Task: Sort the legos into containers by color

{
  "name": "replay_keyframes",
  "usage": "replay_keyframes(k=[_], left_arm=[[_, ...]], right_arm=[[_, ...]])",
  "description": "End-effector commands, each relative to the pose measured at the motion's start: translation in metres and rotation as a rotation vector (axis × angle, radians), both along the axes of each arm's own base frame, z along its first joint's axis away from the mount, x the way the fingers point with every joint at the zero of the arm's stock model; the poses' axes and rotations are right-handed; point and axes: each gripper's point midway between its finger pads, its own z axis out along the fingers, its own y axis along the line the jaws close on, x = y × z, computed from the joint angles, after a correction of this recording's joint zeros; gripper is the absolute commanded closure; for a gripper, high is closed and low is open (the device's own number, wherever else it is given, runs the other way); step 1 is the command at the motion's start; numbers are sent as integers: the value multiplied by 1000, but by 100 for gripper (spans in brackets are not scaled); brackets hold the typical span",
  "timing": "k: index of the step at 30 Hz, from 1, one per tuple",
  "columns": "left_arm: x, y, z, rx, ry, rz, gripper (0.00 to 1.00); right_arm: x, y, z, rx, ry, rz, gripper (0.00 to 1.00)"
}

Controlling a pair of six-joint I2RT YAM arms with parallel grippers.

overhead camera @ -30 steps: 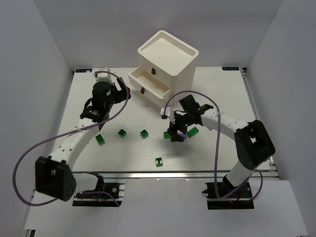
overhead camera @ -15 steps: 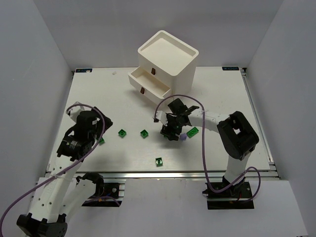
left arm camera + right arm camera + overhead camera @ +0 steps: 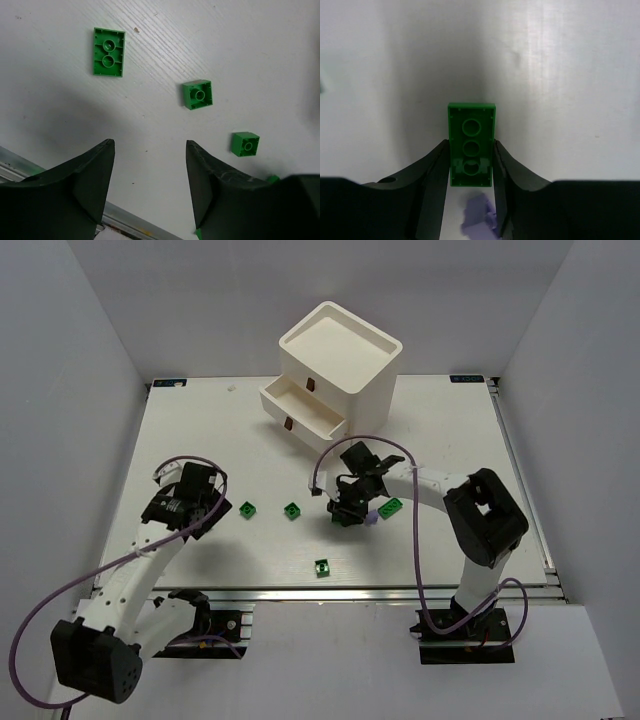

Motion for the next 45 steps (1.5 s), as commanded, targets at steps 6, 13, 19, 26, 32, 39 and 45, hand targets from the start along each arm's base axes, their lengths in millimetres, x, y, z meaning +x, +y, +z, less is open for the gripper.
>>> replay_keyframes(k=[6,13,19,26,32,39,45], left_arm=[[16,16,-28,44,108,6,18],[25,35,-38,74,166,-2,7],[32,36,-44,37,152,-52,3],[37,31,-42,3,102,-131,2],[30,32,-52,-10,129,-144,2],[26,37,-64,4,163,-136,2],[33,44,-75,41,213,-136,5]], right_arm=[[-5,49,177,319,-67,124,100],[115,71,254,361,-357,-298,100],[189,66,245,273,-538,-525,100],[218,63,218,216,-591,-577,100],[211,69,201,207,-519,-546,51],[183,66,227,286,-446,-525,37],[151,58,265,406,-392,-488,37]])
